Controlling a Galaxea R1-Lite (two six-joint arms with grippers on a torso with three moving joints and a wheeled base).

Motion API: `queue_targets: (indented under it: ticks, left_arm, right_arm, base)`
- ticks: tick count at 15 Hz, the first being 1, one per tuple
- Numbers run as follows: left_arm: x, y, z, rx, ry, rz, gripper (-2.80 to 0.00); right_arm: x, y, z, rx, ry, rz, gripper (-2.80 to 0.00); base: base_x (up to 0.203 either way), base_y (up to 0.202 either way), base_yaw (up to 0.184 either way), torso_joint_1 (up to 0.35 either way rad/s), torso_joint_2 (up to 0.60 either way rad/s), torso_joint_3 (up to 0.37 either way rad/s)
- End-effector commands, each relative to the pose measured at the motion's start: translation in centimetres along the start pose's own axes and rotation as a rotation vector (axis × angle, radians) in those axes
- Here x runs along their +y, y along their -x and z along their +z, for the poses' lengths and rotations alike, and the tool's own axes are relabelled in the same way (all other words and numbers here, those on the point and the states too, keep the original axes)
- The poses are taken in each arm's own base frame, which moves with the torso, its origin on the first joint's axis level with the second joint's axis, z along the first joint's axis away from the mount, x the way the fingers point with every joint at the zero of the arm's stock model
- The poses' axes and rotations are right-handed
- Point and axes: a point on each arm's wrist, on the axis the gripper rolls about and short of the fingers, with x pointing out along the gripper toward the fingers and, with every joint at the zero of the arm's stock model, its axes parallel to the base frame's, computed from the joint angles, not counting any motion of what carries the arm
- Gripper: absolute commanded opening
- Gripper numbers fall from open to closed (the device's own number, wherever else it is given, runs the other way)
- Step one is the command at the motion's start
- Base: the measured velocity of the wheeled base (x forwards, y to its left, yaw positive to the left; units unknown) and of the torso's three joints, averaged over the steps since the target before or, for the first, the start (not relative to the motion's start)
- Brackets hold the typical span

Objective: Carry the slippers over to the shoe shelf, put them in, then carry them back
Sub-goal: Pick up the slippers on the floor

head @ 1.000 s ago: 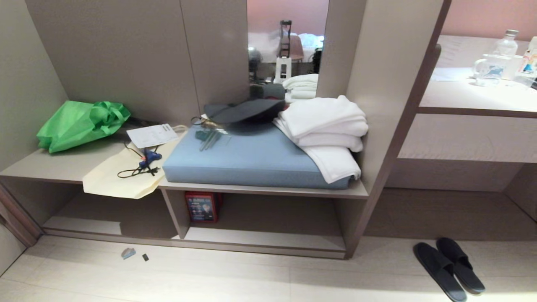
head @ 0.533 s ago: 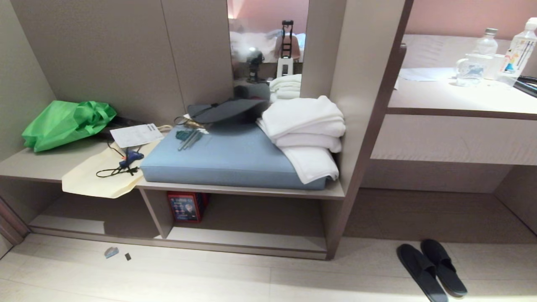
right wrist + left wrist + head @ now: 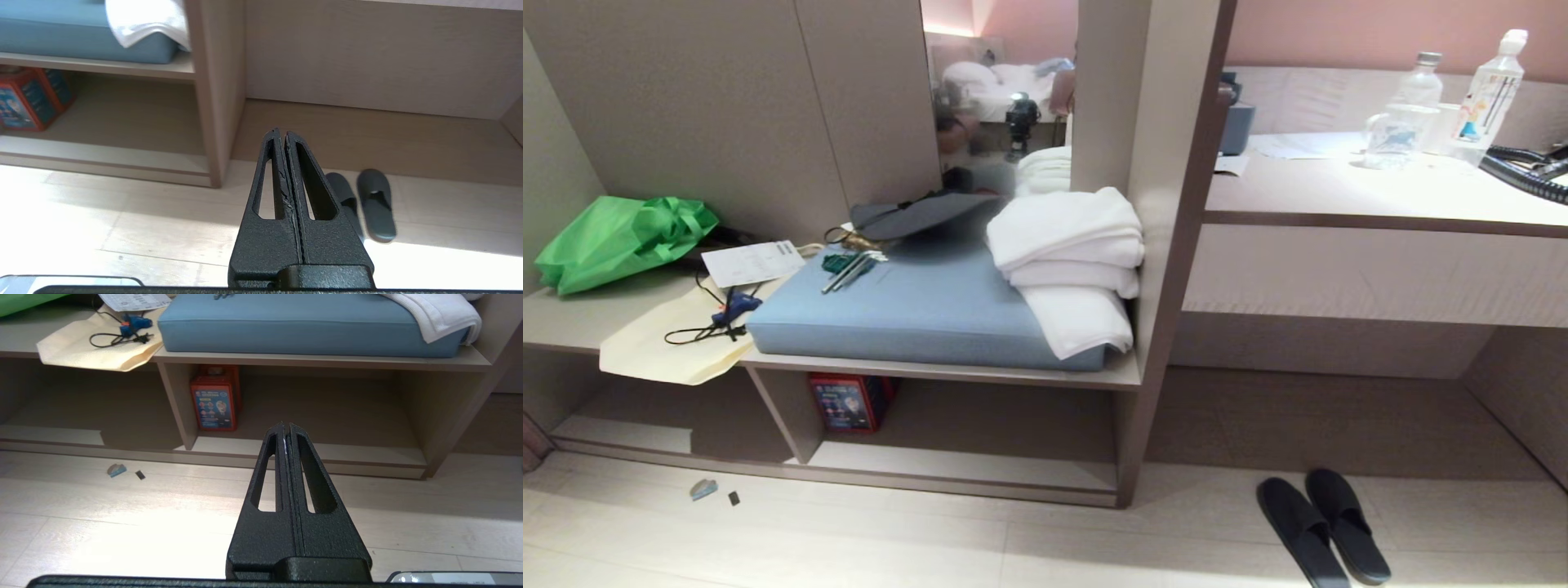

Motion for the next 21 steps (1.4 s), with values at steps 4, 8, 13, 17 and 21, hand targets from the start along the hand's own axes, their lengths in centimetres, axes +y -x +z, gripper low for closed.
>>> queue_targets:
  ticks: [4, 8, 13, 17, 21]
  left_arm:
    - [0.00, -0.01, 0.00, 0.001, 0.000, 0.000, -2.80]
    - [0.00, -0.01, 0.00, 0.001, 0.000, 0.000, -2.80]
    - [0.00, -0.01, 0.00, 0.001, 0.000, -0.001, -2.80]
    - [0.00, 0.00, 0.00, 0.000, 0.000, 0.000, -2.80]
    - [0.00, -0.01, 0.00, 0.001, -0.002, 0.002, -2.80]
  right_arm:
    - [0.00, -0.01, 0.00, 0.001, 0.000, 0.000, -2.80]
    - [0.00, -0.01, 0.00, 0.001, -0.002, 0.000, -2.80]
    - [0.00, -0.01, 0.00, 0.001, -0.002, 0.000, -2.80]
    - [0.00, -0.01, 0.00, 0.001, 0.000, 0.000, -2.80]
    - [0.00, -0.01, 0.00, 0.001, 0.000, 0.000, -2.80]
  base:
    - [0.000, -0.200, 0.000, 0.000, 0.00, 0.002]
    - [0.000, -0.196, 0.003, 0.003, 0.00, 0.003]
    - [0.000, -0.196, 0.003, 0.004, 0.00, 0.002]
    - [0.000, -0.192, 0.001, 0.001, 0.00, 0.005]
    - [0.000, -0.045, 0.000, 0.002, 0.00, -0.007]
